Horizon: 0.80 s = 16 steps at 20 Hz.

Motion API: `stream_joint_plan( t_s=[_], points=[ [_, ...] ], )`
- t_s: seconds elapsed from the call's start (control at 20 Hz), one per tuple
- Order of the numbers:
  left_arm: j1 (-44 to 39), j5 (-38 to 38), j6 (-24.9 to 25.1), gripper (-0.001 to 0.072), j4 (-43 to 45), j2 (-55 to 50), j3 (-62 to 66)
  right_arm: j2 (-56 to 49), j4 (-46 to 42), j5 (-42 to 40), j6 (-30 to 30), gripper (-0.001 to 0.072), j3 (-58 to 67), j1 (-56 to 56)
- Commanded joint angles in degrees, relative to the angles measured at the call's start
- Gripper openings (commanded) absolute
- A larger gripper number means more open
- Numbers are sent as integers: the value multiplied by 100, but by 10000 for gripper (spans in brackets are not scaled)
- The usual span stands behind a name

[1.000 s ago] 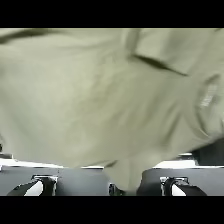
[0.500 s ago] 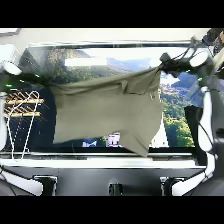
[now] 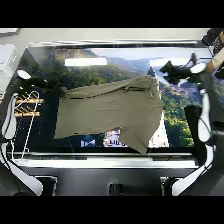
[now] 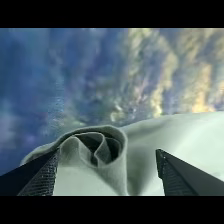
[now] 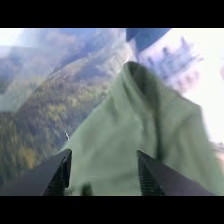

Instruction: Fold the clothes and pants, and hang the long-sleeved shirts on hangers.

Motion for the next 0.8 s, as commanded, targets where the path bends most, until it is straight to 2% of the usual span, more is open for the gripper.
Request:
stream_joint_plan(
  t_s=[0.0, 0.1, 0.15, 0.2, 0.3, 0.55, 0.75],
  points=[
    [468, -1202, 334, 718, -39, 256, 595, 573, -74, 1941, -1231, 487, 28, -833],
    [743, -2000, 686, 718, -203, 575, 581, 763, -151, 3283, -2044, 476, -105, -1250],
    [925, -2170, 597, 718, -516, 730, 522, 817, -170, 3864, -2232, 475, -308, -1388],
    [1040, -2389, 686, 718, -577, 892, 485, 911, 39, 3930, -2131, 476, -673, -1528],
    [1193, -2411, 748, 718, -575, 1375, 55, 1189, 227, 3790, -2391, 478, -1650, -1655],
    [1478, -2177, 839, 718, -553, 2981, -2245, 1864, 203, 2894, -3080, 478, -4332, -1652],
    [1495, -2033, 1169, 718, -542, 3622, -3403, 1965, 503, 2251, -3482, 476, -5462, -1650]
  ],
)
